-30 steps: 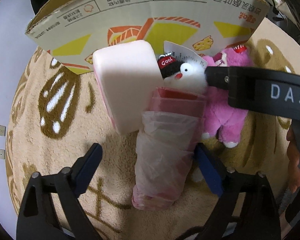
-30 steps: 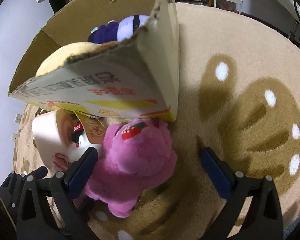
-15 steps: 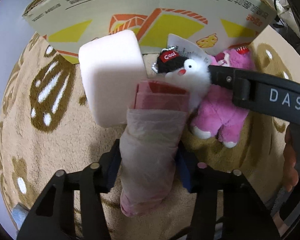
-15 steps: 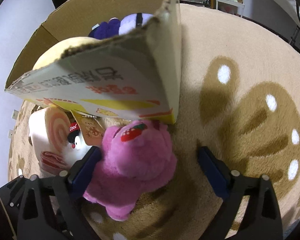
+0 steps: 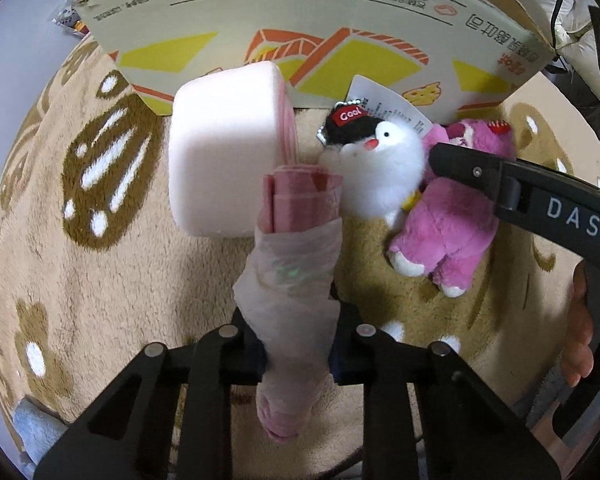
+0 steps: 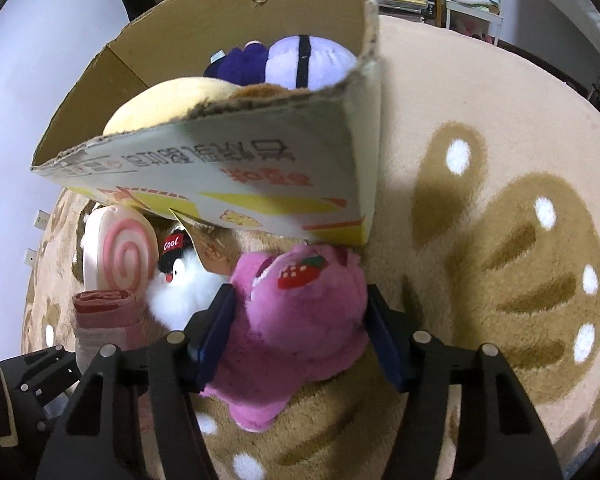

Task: Organize soft objects
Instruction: 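Lift the pink bear with the right gripper while the left gripper lifts the bagged pink roll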

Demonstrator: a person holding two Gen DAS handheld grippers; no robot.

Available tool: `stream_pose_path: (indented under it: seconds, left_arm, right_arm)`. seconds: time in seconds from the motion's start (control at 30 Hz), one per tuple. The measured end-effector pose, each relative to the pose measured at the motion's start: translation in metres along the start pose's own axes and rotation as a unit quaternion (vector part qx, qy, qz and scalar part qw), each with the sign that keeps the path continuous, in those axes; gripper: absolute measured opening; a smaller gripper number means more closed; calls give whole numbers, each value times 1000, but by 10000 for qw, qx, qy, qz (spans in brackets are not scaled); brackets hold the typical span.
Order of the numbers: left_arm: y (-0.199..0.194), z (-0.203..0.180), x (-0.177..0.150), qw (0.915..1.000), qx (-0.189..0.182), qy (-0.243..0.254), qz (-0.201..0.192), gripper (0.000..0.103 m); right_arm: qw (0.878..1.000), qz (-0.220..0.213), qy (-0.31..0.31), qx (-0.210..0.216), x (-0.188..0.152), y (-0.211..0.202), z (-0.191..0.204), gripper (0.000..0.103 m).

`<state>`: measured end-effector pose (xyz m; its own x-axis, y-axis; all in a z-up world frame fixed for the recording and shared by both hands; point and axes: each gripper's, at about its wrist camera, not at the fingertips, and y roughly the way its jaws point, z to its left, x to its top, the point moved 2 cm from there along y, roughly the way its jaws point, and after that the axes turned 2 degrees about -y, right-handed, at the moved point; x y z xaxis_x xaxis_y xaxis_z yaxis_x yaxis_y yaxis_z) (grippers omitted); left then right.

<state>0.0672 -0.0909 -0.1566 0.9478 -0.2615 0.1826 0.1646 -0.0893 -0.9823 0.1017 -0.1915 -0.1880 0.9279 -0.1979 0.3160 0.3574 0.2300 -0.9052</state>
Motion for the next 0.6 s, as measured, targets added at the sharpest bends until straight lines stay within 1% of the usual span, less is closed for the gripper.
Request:
stream_pose_path:
  seconds: [0.2,0.23,0.37,0.47,0.5,0.6]
  left_arm:
    - [-7,29,-3,9998,-166,-92,-52,17]
    - [-11,12,-10,9998,-176,-99,-71,16]
    - [-21,20,-12,9995,-217,-129,-186,16]
    - [-29,26,-15,9980,-571,-215,-150,16]
    - [-31,25,-16,9980,-568,-216,-172,16]
    - [-41,27,-20,9988,-349,-78,-342,16]
  right_arm:
    - [10000,-13,37,-31,-9,-11,-8,65]
    - [10000,-25,20,-55,-10,-13,-8,65]
    - [9998,-160,-83,-93,-13,-25,-7,63]
    - [9993,-333,-148,-118,-13,-36,-6,63]
    - [9991,-380,-147,-107,-14,-40,-6,63]
    - [9985,-530,-147,-77,-14,-52,-9,63]
